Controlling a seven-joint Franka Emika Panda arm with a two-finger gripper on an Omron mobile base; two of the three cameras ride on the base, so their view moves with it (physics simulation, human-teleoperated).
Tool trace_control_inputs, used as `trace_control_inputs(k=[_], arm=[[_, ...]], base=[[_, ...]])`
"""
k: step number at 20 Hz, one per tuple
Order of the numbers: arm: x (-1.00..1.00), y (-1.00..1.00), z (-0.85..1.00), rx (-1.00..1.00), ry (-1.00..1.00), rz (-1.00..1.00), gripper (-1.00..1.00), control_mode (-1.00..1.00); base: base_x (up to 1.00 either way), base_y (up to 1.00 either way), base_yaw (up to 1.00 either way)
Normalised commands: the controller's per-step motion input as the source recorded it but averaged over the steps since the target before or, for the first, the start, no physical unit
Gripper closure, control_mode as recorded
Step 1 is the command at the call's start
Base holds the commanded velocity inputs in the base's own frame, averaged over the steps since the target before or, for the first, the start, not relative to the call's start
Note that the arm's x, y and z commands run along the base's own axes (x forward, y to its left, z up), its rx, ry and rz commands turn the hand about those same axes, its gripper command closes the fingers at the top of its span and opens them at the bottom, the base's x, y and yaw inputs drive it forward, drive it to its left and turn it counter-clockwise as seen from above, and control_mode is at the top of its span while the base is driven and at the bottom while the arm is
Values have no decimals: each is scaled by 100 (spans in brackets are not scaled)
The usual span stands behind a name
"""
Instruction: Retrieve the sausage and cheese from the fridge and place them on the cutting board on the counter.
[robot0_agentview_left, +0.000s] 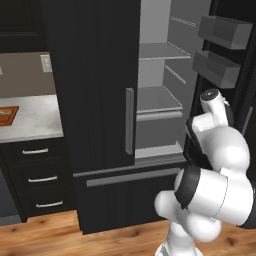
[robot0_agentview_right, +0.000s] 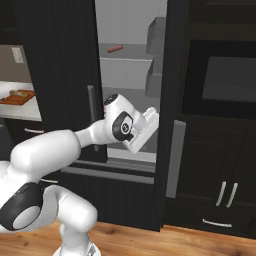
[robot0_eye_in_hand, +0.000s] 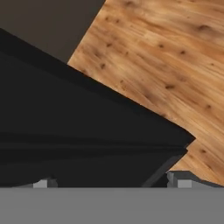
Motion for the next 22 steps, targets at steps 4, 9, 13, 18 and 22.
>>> trace_control_inputs(k=[4,9,13,18,22], arm=[[-21,54,10,0,-2,1,-100,-100],[-15,61,28,-3,3,10,-100,-100],[-25,63,12,-14,12,29,-100,-100],[-22,60,5,-17,22,53,-100,-100],[-20,49,5,-15,28,65,-100,-100]], base=[[0,0,0],[0,0,0],[0,0,0],[0,0,0],[0,0,0]])
